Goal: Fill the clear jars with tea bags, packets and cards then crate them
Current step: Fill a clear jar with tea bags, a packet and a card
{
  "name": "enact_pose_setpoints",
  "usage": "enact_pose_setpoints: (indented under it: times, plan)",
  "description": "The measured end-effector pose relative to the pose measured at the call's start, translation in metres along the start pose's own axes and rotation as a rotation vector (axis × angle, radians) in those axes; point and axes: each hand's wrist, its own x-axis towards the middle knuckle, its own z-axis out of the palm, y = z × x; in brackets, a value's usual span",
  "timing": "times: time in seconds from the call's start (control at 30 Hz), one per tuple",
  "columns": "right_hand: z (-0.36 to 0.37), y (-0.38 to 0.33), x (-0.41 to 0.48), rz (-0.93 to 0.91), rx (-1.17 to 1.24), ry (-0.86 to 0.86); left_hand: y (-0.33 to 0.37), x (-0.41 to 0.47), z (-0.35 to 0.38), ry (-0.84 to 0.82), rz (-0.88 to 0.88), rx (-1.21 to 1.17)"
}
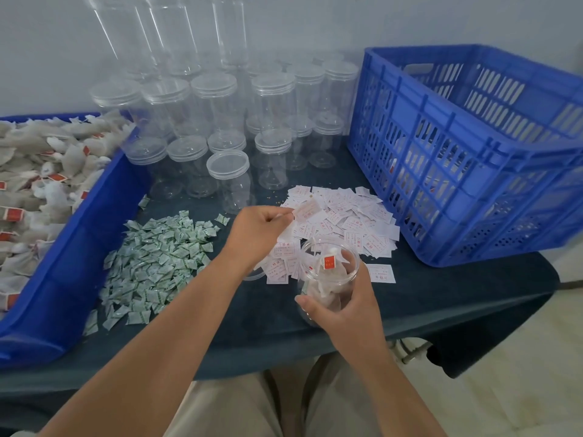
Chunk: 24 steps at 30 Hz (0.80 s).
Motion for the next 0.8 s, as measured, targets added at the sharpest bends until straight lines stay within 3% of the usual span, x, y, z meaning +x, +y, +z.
enact_pose_setpoints:
  times: [0.1,0.2,0.27,0.37,0.43,0.6,0.73,0.8]
  plan:
    - [-0.001,0.001,0.002,0.012,0.014,-0.012,-0.001,0.001,0.002,-0.048,-0.051,-0.027]
    - [-0.003,0.001,0.002,0.007,0.013,-0.03,0.009,-0.006,-0.002,0.091,-0.033,-0.065]
    - [-0.002,0.001,0.002,-0.012,0.012,-0.028,0.022,-0.015,-0.009,0.1,0.013,-0.122]
    - [0.0,0.003,0.004,-0.043,0.014,-0.015,0.045,-0.036,-0.017,-0.183,0.103,-0.174]
    - [0.003,0.003,0.004,-0.051,0.005,-0.024,0.055,-0.05,-0.013,-0.33,0.181,0.0]
    - [0.007,-0.003,0.0,-0.098,-0.038,0.022,0.059,-0.062,0.0,-0.119,0.461,0.425]
    - [0.008,-0.006,-0.002,-0.133,-0.119,0.035,0.065,-0.059,-0.011,-0.359,0.486,0.643]
    - [0.01,-0.004,-0.002,-0.126,-0.12,0.037,0.069,-0.057,-0.024,-0.506,0.437,0.613]
